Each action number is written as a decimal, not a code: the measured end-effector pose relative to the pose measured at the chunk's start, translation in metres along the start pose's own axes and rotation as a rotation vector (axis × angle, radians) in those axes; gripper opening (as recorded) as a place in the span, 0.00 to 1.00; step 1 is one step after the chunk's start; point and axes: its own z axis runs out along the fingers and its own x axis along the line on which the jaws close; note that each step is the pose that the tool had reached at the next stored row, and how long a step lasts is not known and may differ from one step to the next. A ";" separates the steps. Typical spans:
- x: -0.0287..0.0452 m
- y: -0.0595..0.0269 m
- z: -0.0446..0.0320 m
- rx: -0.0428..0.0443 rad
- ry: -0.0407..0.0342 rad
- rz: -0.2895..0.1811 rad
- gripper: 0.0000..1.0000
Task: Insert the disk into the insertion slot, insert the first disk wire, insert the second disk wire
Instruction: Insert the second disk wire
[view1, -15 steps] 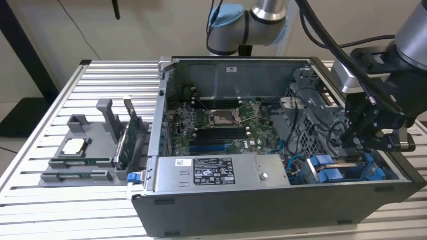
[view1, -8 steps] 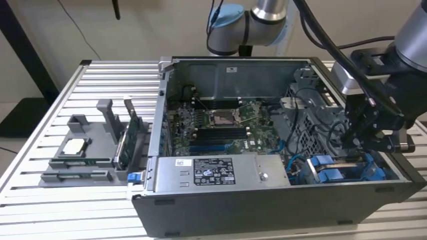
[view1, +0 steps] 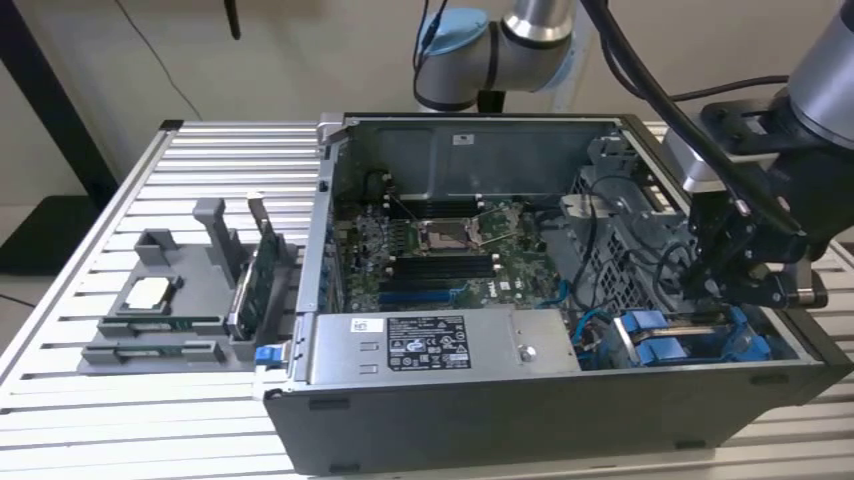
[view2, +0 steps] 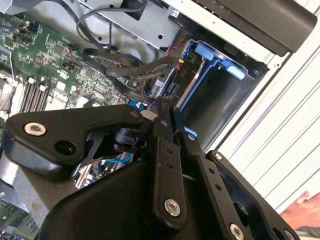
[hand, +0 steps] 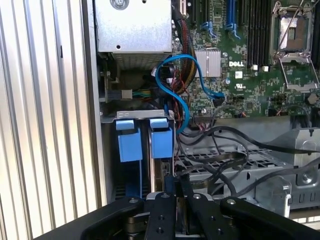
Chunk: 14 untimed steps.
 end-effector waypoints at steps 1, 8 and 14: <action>0.0001 -0.0003 0.0002 -0.0006 0.0001 0.000 0.16; 0.0006 -0.0047 0.0048 -0.0199 0.0014 0.004 0.16; 0.0012 -0.0064 0.0094 -0.0419 0.0035 0.022 0.16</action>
